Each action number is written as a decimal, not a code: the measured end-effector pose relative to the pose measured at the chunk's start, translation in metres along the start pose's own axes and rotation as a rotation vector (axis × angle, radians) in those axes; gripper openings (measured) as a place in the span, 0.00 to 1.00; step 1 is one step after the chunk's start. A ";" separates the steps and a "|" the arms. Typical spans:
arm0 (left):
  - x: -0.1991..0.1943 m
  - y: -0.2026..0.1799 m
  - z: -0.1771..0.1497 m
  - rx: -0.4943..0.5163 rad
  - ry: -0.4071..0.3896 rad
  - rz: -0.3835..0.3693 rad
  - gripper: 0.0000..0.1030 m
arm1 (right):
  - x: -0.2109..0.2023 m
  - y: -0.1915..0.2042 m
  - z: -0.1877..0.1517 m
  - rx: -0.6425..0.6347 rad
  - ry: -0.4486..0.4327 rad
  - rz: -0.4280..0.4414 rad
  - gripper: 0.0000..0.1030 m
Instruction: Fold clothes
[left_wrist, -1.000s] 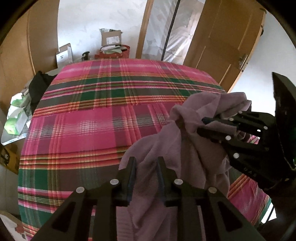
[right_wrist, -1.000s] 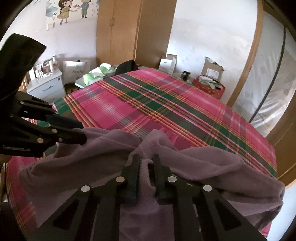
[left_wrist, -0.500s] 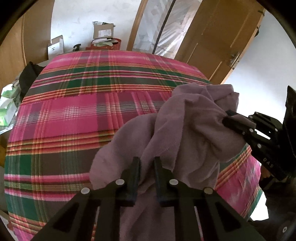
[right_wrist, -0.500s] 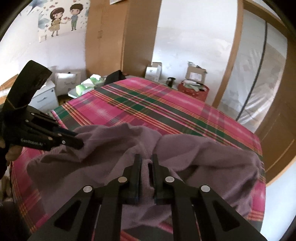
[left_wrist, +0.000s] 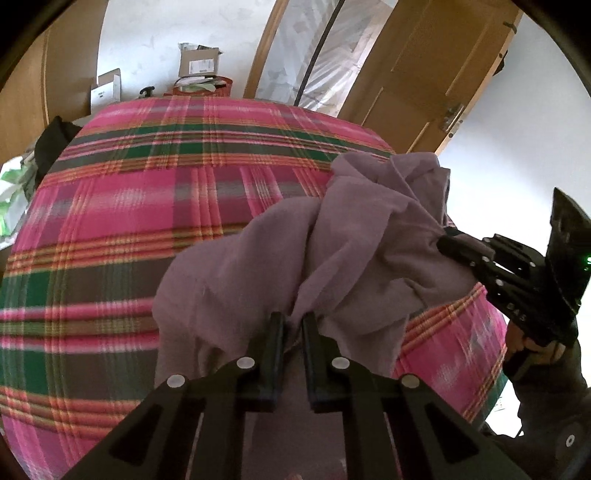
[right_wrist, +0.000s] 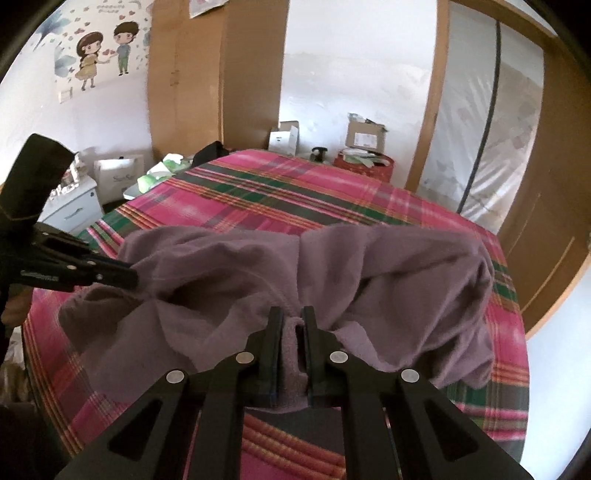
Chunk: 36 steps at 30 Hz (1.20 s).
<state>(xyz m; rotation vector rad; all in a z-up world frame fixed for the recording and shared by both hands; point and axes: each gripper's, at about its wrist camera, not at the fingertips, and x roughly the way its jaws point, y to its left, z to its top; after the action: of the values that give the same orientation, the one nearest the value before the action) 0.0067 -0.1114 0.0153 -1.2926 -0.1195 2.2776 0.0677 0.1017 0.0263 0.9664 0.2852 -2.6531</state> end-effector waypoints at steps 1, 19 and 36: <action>0.001 0.000 -0.003 -0.006 0.004 -0.003 0.10 | -0.001 -0.002 -0.003 0.006 0.002 -0.001 0.10; -0.022 0.013 -0.007 -0.078 -0.052 0.021 0.10 | 0.007 -0.020 -0.046 0.093 0.066 -0.007 0.10; -0.009 0.054 0.037 -0.195 -0.031 -0.039 0.26 | 0.016 -0.022 -0.050 0.112 0.087 -0.001 0.11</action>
<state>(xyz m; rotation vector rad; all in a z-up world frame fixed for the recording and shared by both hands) -0.0412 -0.1566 0.0254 -1.3383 -0.3832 2.2986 0.0779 0.1332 -0.0197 1.1181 0.1574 -2.6562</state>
